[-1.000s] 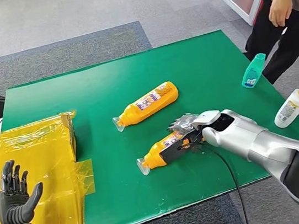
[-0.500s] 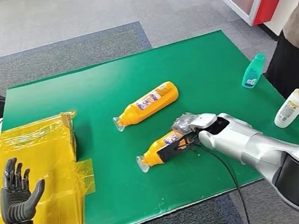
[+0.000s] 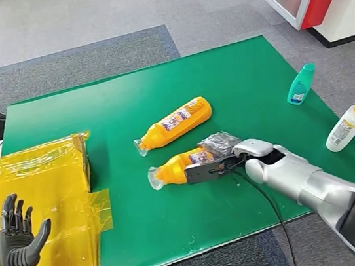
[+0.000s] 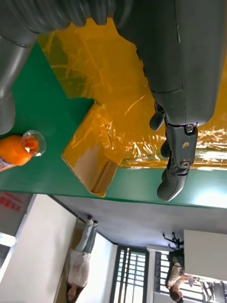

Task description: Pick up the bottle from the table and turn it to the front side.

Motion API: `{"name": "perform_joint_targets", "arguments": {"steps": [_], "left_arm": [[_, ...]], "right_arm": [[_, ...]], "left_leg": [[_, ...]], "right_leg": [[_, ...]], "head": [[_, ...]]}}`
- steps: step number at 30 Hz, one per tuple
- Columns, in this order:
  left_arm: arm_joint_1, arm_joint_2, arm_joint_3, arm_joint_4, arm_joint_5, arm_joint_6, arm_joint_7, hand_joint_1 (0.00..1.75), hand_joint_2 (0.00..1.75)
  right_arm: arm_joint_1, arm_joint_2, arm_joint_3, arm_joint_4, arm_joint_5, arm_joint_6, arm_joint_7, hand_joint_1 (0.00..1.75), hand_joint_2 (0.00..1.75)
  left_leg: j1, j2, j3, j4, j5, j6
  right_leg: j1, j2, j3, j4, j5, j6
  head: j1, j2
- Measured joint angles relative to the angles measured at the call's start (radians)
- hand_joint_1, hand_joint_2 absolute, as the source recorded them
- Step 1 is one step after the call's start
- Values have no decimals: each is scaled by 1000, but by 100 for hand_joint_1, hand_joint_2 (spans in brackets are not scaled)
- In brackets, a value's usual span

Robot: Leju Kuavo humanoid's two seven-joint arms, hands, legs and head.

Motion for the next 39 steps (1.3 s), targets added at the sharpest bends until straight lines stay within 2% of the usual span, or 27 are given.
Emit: {"name": "perform_joint_targets", "arguments": {"steps": [6, 13, 20, 27, 33, 39], "left_arm": [[15, -3, 14, -31, -21, -13, -6, 0, 175], [-10, 4, 8, -46, -60, -21, -23, 0, 175], [-72, 33, -28, -44, -73, -65, -23, 0, 175], [-227, 109, -137, -5, -105, -167, -12, 0, 175], [-314, 139, -208, 20, -102, -213, -6, 0, 175], [-355, 153, -253, 36, -94, -240, -3, 0, 175]], "right_arm": [[153, 7, -216, -262, -53, -79, -59, 175, 175], [215, 85, -354, -437, -155, -65, -93, 175, 175], [209, 150, -378, -466, -181, -43, -91, 175, 175], [151, 224, -367, -403, -222, -21, -88, 175, 175], [129, 258, -358, -342, -230, -13, -86, 175, 175], [125, 273, -349, -304, -230, -13, -85, 175, 175]], "left_leg": [[0, -1, -2, 0, 0, 0], [0, -1, -2, 0, 1, -1], [0, -1, -3, 0, 1, -1], [1, -1, -3, 0, 3, -3], [1, -1, -4, 0, 4, -2], [1, -1, -5, 0, 4, -2]], "right_leg": [[1, -1, -2, 0, 0, -1], [1, -1, -2, 0, 0, -1], [1, -1, -2, 0, 0, -1], [1, -1, -3, 0, 2, -1], [1, -1, -4, 0, 2, -1], [1, -1, -5, 0, 2, -1]], "head": [[0, 0], [0, 0], [0, 0], [0, 0], [0, 0], [0, 0]]}}
